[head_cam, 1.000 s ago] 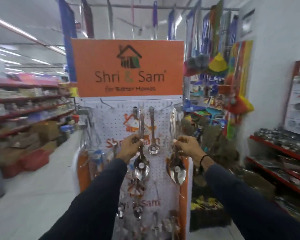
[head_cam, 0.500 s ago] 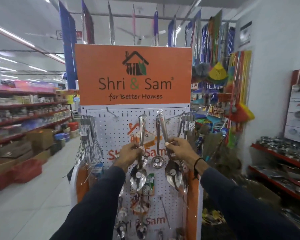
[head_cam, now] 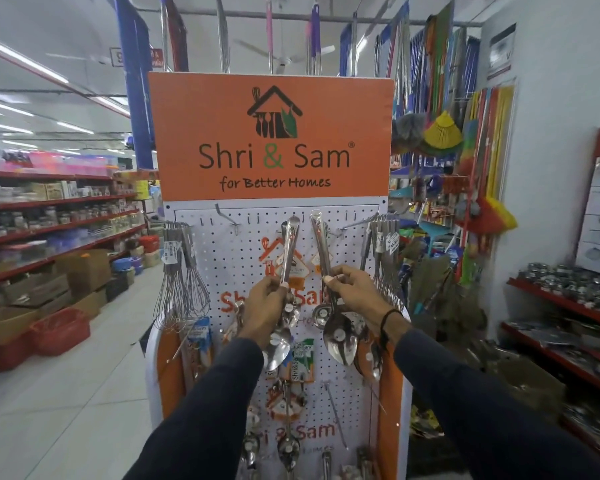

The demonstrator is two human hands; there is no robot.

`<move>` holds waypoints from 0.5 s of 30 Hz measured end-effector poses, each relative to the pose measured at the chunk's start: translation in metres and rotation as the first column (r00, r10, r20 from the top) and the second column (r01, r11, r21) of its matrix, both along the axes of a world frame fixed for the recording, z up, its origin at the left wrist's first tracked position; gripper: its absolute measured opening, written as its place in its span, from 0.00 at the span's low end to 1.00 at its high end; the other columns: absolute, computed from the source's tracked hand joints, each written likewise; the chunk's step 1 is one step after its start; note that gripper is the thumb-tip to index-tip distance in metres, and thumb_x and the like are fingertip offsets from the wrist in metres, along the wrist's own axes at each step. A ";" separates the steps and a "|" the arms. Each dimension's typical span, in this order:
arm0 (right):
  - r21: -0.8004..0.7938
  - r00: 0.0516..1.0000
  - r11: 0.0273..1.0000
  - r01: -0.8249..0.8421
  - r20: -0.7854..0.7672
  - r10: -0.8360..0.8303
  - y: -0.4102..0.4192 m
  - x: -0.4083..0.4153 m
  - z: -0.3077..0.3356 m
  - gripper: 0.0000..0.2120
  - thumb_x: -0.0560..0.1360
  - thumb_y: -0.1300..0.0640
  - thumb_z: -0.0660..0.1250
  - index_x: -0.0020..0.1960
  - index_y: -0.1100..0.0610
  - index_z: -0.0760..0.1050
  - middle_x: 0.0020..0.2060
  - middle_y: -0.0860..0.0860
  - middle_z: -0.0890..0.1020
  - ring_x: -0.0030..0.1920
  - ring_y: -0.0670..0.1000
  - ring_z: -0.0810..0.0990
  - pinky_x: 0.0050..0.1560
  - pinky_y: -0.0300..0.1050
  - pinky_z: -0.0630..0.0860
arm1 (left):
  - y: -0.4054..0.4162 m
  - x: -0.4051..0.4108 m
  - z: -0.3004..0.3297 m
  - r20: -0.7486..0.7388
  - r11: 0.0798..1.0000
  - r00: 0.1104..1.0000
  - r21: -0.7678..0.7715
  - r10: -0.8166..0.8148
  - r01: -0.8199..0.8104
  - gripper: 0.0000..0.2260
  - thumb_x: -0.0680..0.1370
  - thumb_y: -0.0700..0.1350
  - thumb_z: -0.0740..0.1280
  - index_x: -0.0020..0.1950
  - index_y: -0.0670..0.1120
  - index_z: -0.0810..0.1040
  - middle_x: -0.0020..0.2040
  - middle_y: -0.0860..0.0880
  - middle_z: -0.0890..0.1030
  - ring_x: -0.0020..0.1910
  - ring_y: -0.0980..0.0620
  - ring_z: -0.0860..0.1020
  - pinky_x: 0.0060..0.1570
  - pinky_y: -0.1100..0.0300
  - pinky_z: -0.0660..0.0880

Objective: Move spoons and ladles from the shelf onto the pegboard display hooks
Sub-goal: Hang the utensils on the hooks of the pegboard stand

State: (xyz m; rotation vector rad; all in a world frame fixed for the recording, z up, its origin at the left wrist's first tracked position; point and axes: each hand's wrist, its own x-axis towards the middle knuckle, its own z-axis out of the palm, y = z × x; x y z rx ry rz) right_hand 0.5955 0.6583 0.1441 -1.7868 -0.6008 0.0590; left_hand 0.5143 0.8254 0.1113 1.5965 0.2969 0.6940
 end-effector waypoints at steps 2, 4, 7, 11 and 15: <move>-0.003 1.000 1.000 -0.016 0.009 0.016 0.002 0.000 0.001 0.13 0.81 0.56 0.67 0.63 0.59 0.78 0.55 0.58 0.85 0.46 0.51 0.83 0.44 0.44 0.82 | -0.001 0.001 0.002 0.011 1.000 1.000 0.016 0.020 -0.020 0.06 0.82 0.42 0.62 0.53 0.45 0.78 0.47 0.47 0.82 0.41 0.52 0.78 0.42 0.57 0.75; 0.005 0.999 0.999 -0.032 -0.013 0.032 0.003 -0.001 0.003 0.11 0.81 0.57 0.66 0.61 0.59 0.78 0.52 0.56 0.85 0.46 0.52 0.84 0.50 0.52 0.84 | -0.003 0.001 0.003 0.040 0.998 0.998 0.036 0.054 -0.055 0.05 0.82 0.42 0.62 0.50 0.46 0.78 0.47 0.48 0.82 0.39 0.55 0.78 0.34 0.65 0.75; -0.001 0.999 0.999 -0.043 -0.010 0.043 0.004 -0.003 0.006 0.10 0.81 0.57 0.66 0.61 0.59 0.78 0.50 0.55 0.84 0.44 0.51 0.84 0.47 0.49 0.86 | -0.010 -0.002 0.000 0.066 0.993 0.992 0.044 0.104 -0.107 0.05 0.82 0.43 0.62 0.49 0.47 0.77 0.45 0.52 0.80 0.37 0.58 0.77 0.26 0.70 0.71; 0.007 0.999 0.999 -0.037 -0.014 0.037 0.003 -0.005 0.003 0.11 0.81 0.57 0.67 0.61 0.59 0.79 0.47 0.55 0.84 0.41 0.50 0.83 0.40 0.44 0.84 | -0.019 -0.006 -0.002 0.091 0.993 0.990 0.038 0.111 -0.114 0.05 0.82 0.41 0.61 0.49 0.44 0.76 0.41 0.52 0.78 0.33 0.58 0.73 0.20 0.72 0.68; 0.034 0.999 0.999 -0.029 -0.042 0.031 -0.001 -0.004 0.001 0.11 0.81 0.57 0.67 0.61 0.61 0.78 0.46 0.55 0.83 0.44 0.52 0.82 0.55 0.62 0.82 | -0.021 -0.005 0.007 0.125 0.994 0.987 -0.021 0.105 -0.103 0.05 0.82 0.40 0.61 0.51 0.43 0.76 0.38 0.52 0.74 0.33 0.56 0.71 0.20 0.71 0.67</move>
